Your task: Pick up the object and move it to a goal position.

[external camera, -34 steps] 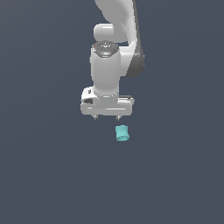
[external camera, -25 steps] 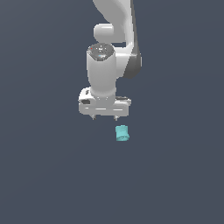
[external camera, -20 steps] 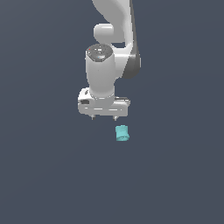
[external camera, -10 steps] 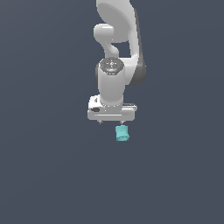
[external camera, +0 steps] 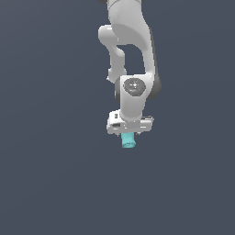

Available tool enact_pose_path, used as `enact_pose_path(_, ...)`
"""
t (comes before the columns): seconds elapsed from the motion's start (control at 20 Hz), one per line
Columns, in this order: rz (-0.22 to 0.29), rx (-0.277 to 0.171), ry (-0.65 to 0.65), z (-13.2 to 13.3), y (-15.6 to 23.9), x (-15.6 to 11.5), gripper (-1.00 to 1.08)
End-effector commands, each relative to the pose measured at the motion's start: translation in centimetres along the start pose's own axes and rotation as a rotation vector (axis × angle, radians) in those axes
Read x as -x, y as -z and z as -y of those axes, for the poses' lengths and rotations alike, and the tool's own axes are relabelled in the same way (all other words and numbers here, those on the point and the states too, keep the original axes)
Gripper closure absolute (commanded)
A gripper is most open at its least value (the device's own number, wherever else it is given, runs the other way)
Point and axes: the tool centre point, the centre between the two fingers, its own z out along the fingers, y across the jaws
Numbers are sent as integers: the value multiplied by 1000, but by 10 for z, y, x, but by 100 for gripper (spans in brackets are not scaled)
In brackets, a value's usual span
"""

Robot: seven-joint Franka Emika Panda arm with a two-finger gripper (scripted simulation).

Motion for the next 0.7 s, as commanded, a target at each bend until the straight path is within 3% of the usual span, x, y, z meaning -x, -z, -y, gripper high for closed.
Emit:
enact_pose_path(0.0, 0, -1, 7, 4, -5, 0, -92)
enact_pose_path(0.3, 1, -1, 6, 4, -10, 1, -92)
enact_pose_path(0.65, 0, -1, 7, 4, -44, 2, -92)
